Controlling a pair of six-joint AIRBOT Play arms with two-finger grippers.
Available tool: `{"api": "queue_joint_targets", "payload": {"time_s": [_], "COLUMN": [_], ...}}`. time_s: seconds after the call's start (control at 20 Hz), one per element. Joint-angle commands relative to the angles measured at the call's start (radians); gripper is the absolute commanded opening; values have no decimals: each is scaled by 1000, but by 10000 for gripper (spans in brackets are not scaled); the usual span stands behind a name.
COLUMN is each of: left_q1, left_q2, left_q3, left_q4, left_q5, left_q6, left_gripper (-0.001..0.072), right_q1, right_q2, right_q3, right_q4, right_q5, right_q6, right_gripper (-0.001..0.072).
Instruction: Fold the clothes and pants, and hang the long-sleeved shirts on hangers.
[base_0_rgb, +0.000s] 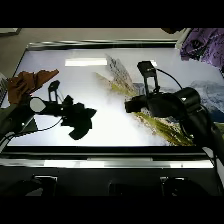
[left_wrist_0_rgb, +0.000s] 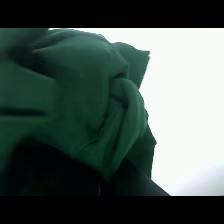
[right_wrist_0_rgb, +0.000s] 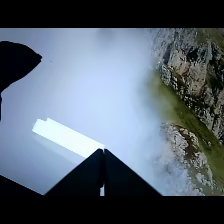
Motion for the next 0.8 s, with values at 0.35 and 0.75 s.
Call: {"api": "queue_joint_targets", "payload": {"time_s": [0.35,0.75], "left_q1": [-494,-124], "left_q2": [-242,-59], "left_q3": [85,85], "left_q4": [-232,-101], "left_q5": [401,90], "left_q6": [-167,-163], "left_gripper": [145,684], "right_q1": [1,-488], "right_q2": [156,111], "right_q3": [-6,-54], "right_q4": [-269,-113], "right_q5": [-291,-192], "right_q6": [8,102], "right_gripper": [187,323]}}
